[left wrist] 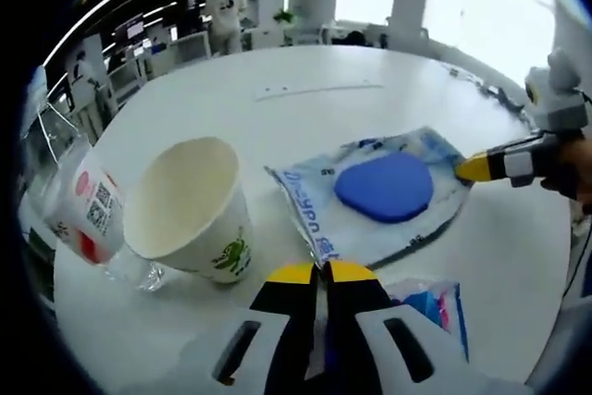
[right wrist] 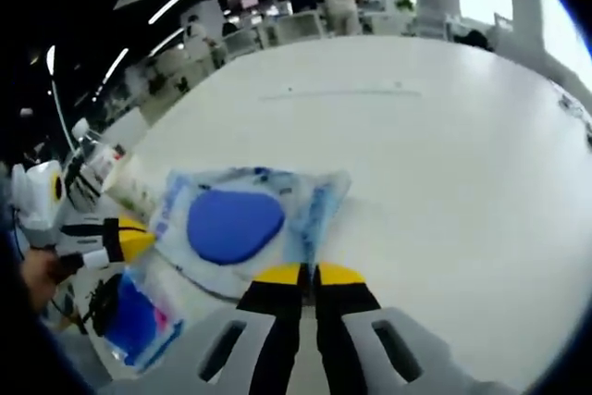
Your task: Arrange the tabletop items into an orderly group along one side of the table until the central work area is clear of visible clutter.
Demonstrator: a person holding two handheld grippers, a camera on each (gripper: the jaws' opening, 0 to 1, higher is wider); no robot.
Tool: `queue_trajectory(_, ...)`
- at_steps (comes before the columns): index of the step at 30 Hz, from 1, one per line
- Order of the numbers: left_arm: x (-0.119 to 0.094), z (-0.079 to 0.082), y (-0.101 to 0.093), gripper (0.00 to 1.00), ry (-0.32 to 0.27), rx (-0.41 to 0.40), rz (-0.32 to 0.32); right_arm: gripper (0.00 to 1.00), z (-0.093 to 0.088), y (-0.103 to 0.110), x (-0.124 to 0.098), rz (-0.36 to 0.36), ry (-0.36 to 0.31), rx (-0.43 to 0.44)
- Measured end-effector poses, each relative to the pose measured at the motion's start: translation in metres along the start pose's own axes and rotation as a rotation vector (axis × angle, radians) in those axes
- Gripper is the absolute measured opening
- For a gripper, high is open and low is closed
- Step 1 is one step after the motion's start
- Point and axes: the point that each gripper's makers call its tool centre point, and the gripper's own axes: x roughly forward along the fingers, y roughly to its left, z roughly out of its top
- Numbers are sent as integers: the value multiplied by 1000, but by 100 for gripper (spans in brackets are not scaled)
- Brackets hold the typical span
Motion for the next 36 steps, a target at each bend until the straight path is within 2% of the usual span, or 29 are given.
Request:
queue_trajectory(2, 1, 0, 0, 3, 4, 11, 2, 3, -2, 0, 0, 2, 8, 7)
queue_trajectory(5, 0, 0, -1, 4, 2, 79, 3, 5, -2, 0, 1, 3, 9, -2)
queue_trajectory(10, 0, 0, 1, 6, 3, 52, 3, 8, -2, -2, 2, -4, 13, -11)
queue_trajectory(14, -4, 2, 1, 11, 7, 49, 6, 25, -2, -5, 0, -25, 11, -7)
queue_trajectory(18, -11, 2, -3, 17, 6, 27, -10, 38, -4, -8, -6, -55, 12, -10)
queue_trajectory(21, -16, 5, -5, 21, -6, 36, -13, 45, 0, -6, -12, -57, -13, -4)
queue_trajectory(24, -20, 7, -6, 29, -15, 39, -20, 48, 5, -1, -17, -41, -36, -10)
queue_trajectory(33, -39, 8, -10, 38, -50, 46, -41, 55, 11, 19, -40, 9, -76, -19)
queue_trajectory(36, -48, 11, -11, 45, -71, 52, -50, 58, 11, 27, -47, 28, -82, -21)
